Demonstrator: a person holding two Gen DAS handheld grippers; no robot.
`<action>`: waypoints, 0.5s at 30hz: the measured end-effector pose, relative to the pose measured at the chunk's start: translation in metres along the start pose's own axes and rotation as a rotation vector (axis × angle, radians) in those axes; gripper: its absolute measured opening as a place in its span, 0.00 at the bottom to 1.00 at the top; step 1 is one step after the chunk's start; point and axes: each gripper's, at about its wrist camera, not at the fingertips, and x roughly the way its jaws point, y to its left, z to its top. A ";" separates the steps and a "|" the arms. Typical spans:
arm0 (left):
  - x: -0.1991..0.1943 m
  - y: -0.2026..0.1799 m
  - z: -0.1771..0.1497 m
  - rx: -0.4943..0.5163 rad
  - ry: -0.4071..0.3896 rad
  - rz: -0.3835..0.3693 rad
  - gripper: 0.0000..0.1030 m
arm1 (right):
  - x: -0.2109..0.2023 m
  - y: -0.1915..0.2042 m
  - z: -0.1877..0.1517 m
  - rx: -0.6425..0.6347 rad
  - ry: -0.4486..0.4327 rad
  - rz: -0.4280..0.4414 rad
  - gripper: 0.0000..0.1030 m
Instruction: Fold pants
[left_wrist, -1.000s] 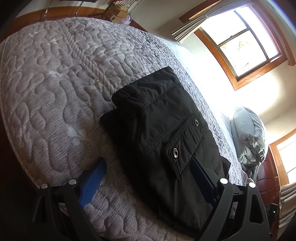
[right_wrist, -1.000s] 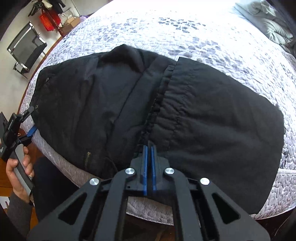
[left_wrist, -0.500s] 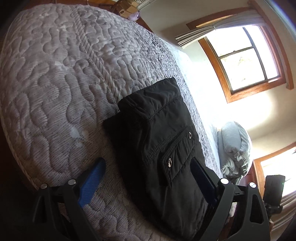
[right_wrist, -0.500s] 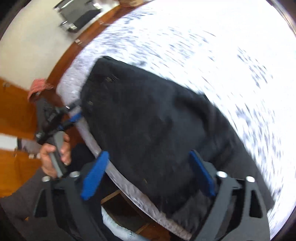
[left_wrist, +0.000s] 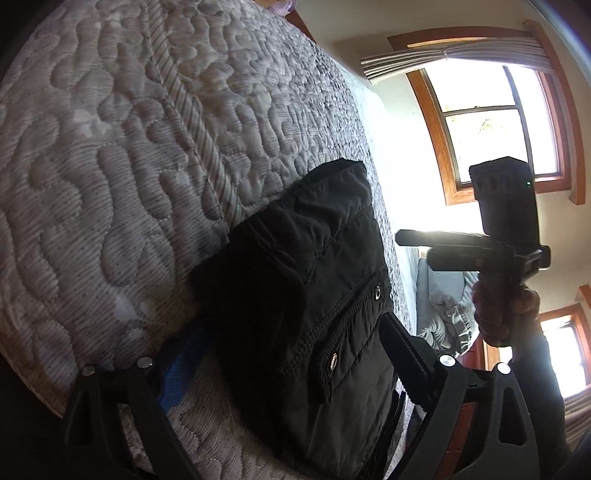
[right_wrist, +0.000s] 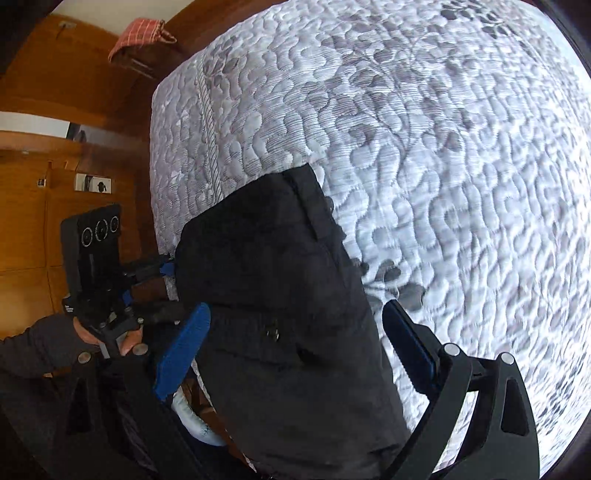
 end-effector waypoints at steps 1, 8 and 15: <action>-0.001 0.004 0.002 -0.029 -0.001 -0.015 0.90 | 0.006 -0.003 0.008 -0.010 0.010 0.008 0.91; 0.008 0.006 0.006 -0.018 0.029 0.006 0.90 | 0.040 -0.009 0.046 -0.064 0.095 0.144 0.91; 0.011 0.008 0.010 -0.037 0.023 -0.019 0.96 | 0.061 0.001 0.064 -0.117 0.185 0.176 0.90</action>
